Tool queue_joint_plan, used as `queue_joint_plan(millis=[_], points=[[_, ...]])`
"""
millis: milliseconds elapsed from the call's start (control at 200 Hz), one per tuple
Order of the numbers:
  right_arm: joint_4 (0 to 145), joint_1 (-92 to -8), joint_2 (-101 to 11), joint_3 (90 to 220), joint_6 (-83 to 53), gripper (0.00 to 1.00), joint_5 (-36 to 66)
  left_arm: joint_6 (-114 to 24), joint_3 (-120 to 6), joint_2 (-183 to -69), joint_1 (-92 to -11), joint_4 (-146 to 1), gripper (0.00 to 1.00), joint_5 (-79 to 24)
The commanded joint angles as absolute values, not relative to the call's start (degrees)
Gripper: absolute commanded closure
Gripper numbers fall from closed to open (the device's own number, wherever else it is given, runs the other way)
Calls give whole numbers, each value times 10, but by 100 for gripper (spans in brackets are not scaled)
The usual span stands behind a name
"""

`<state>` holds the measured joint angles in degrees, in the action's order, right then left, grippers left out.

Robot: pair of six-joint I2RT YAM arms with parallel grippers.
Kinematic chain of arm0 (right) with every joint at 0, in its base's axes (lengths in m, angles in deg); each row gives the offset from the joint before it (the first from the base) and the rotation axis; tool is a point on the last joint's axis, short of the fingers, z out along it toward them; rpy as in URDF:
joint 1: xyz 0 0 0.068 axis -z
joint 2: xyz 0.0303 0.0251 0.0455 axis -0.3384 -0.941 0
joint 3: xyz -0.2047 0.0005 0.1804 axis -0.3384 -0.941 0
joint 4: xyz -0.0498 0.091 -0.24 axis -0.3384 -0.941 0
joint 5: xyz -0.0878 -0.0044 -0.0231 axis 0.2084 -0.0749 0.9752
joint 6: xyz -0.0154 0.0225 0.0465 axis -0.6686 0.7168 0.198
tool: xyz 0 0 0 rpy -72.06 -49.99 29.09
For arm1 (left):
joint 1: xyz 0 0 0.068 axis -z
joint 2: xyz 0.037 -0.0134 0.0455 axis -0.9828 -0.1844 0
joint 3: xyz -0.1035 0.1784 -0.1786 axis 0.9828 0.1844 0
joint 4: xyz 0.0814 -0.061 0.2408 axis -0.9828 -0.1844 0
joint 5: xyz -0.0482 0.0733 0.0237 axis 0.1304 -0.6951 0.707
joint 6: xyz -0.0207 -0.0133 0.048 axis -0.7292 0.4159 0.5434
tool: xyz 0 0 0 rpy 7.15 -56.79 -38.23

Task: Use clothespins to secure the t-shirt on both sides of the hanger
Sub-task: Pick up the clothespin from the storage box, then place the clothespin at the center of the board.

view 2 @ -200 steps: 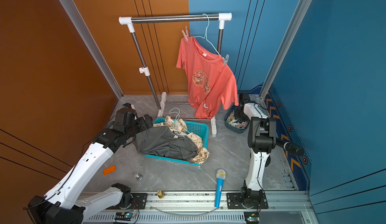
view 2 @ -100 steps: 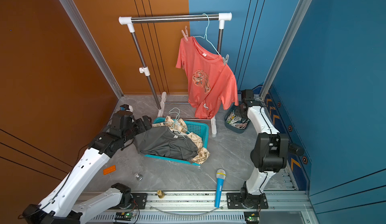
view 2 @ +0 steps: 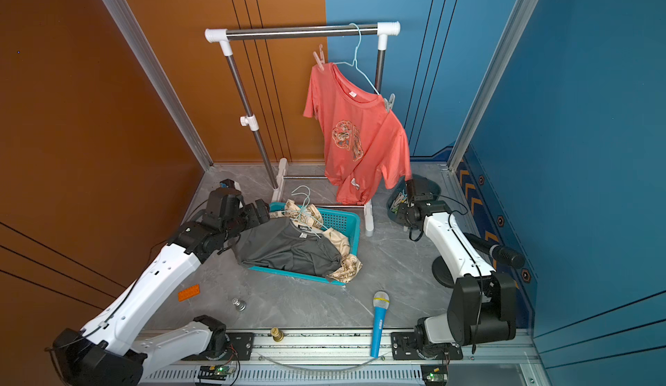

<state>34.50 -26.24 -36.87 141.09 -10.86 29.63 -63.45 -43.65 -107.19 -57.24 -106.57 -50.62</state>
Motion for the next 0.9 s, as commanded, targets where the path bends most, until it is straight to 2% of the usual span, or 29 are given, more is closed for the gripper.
queue_joint_plan(millis=[0, 335, 456, 566, 696, 791, 891], points=[[329, -281, -345, 1385, -99, 95, 294, -637, -450, -1096, -558, -1048, 2, -494], [363, -317, -367, 1290, -83, 93, 278, -635, -486, -1154, -518, -1043, 2, -498], [384, -347, -394, 1278, -72, 86, 288, -637, -488, -1160, -510, -1043, 3, -502], [393, -365, -420, 1280, -67, 84, 307, -639, -490, -1166, -503, -1043, 2, -503], [392, -367, -434, 1285, -66, 71, 309, -640, -494, -1171, -499, -1043, 2, -502], [387, -367, -427, 1290, -67, 57, 313, -636, -494, -1172, -499, -1044, 2, -501], [372, -367, -415, 1304, -69, 51, 319, -631, -498, -1173, -499, -1048, 2, -499]])
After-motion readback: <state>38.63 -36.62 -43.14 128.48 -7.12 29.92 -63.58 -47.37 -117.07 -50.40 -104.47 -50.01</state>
